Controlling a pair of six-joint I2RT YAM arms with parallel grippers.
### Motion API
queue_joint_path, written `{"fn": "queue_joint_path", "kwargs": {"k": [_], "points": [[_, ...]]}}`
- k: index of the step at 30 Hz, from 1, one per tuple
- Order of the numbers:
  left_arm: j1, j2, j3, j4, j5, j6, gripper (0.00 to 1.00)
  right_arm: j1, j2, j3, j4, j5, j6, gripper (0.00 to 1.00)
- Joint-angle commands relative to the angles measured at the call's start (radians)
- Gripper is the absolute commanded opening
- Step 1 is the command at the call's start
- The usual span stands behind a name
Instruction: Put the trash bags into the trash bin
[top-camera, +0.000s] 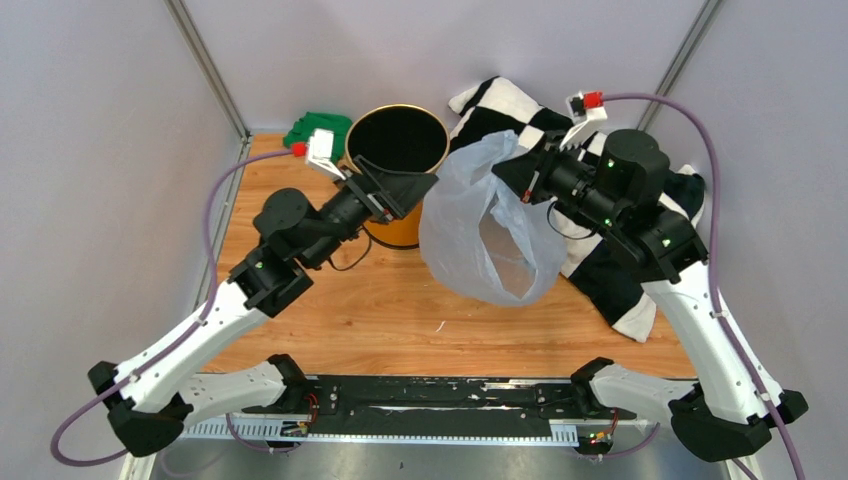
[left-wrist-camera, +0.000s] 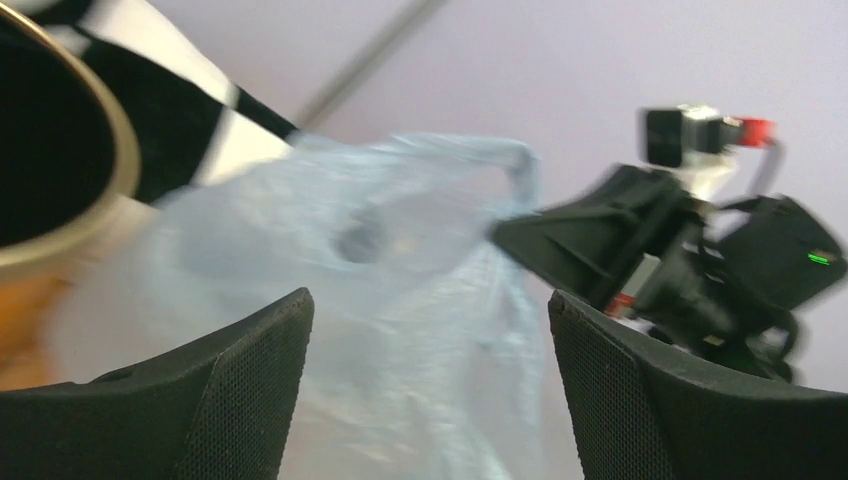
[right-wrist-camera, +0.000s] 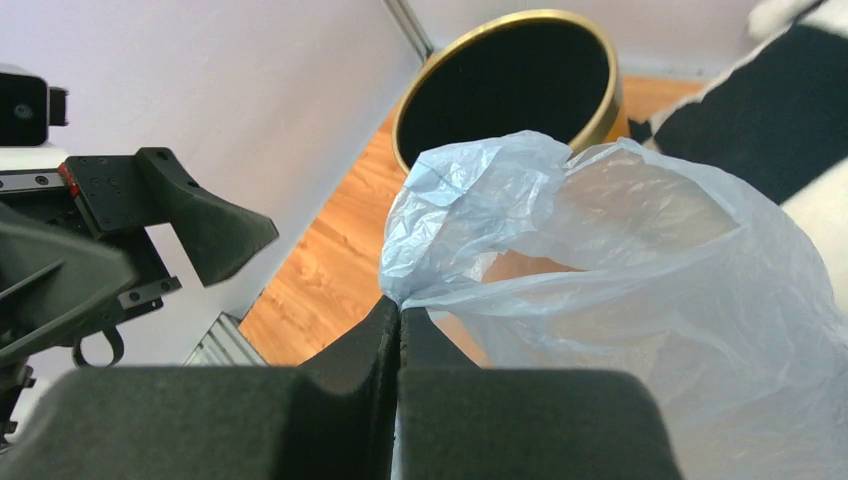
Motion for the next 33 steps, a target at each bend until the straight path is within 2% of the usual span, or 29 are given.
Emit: {"fn": "queue_joint_path", "kwargs": {"k": [1, 4, 8, 13, 17, 25, 33], "points": [[0.065, 0.003, 0.099, -0.257, -0.229, 0.239, 0.88, 0.013, 0.046, 0.157, -0.046, 0.034, -0.081, 0.00], [0.127, 0.026, 0.137, -0.292, -0.225, 0.258, 0.87, 0.013, 0.101, 0.298, -0.045, 0.033, -0.104, 0.00], [0.189, 0.043, 0.132, -0.282, -0.200, 0.245, 0.81, 0.012, 0.192, 0.459, 0.014, 0.018, -0.124, 0.00], [0.277, 0.061, 0.129, -0.262, -0.181, 0.233, 0.71, 0.013, 0.295, 0.576, 0.187, -0.045, -0.091, 0.00], [0.400, 0.089, 0.152, -0.243, -0.093, 0.184, 0.65, 0.013, 0.394, 0.638, 0.356, -0.068, -0.040, 0.00], [0.557, 0.134, 0.171, -0.192, -0.009, 0.111, 0.63, 0.016, 0.623, 0.793, 0.733, -0.104, 0.139, 0.00], [0.677, 0.194, 0.204, -0.137, 0.056, 0.046, 0.63, 0.049, 0.818, 0.972, 0.912, -0.021, 0.339, 0.00]]}}
